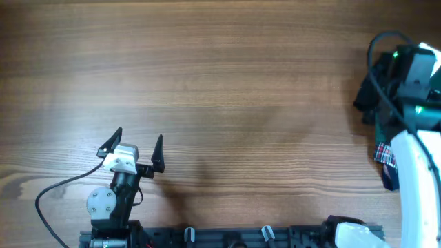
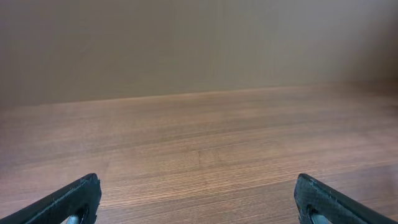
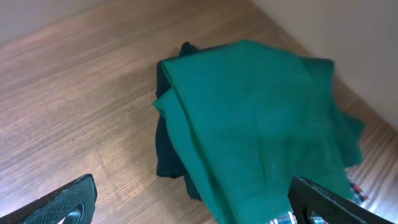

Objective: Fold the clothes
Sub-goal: 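Reach the right gripper toward the green garment on the clothes pile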

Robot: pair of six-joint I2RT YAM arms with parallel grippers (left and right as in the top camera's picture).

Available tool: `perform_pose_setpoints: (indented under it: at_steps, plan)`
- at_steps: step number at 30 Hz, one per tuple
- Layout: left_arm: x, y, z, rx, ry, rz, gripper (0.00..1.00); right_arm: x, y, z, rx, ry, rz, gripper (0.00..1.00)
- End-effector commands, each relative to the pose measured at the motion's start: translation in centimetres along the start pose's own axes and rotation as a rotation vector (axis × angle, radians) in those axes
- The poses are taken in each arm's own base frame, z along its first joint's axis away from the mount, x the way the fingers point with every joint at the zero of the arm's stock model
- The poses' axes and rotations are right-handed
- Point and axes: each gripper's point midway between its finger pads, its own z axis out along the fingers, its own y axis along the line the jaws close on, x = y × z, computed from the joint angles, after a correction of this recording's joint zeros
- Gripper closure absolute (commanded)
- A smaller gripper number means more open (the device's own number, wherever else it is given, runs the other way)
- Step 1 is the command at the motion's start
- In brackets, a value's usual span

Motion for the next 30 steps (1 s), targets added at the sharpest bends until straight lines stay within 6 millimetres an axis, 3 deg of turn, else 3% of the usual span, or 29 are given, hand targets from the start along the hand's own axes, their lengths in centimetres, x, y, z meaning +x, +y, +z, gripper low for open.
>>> perform_pose_setpoints:
  at_steps: [1,4,9,14,21,25,30]
  plan:
    - [0.2,-0.2,0.0,0.013,0.005,0.004,0.0,-0.5,1.5,1.6,-0.038,0.012,-0.057,0.0]
    - [0.2,-0.2,0.0,0.013,0.005,0.004,0.0,0.3,2.2,3.9,-0.019,0.049,-0.177,0.0]
    - [0.2,-0.2,0.0,0.013,0.005,0.003,0.0,3.6,2.3,8.6,0.069,0.172,-0.255,0.0]
    - [0.2,-0.2,0.0,0.013,0.005,0.003,0.0,5.3,3.6,10.9,0.046,0.217,-0.264,0.0]
    - [0.2,-0.2,0.0,0.013,0.005,0.004,0.0,6.4,2.9,12.2,0.07,0.259,-0.188,0.0]
    - [0.2,-0.2,0.0,0.013,0.005,0.003,0.0,7.6,6.1,12.0,-0.137,0.315,-0.212,0.0]
    - [0.2,-0.2,0.0,0.013,0.005,0.004,0.0,7.5,5.6,12.1,-0.11,0.309,-0.211,0.0]
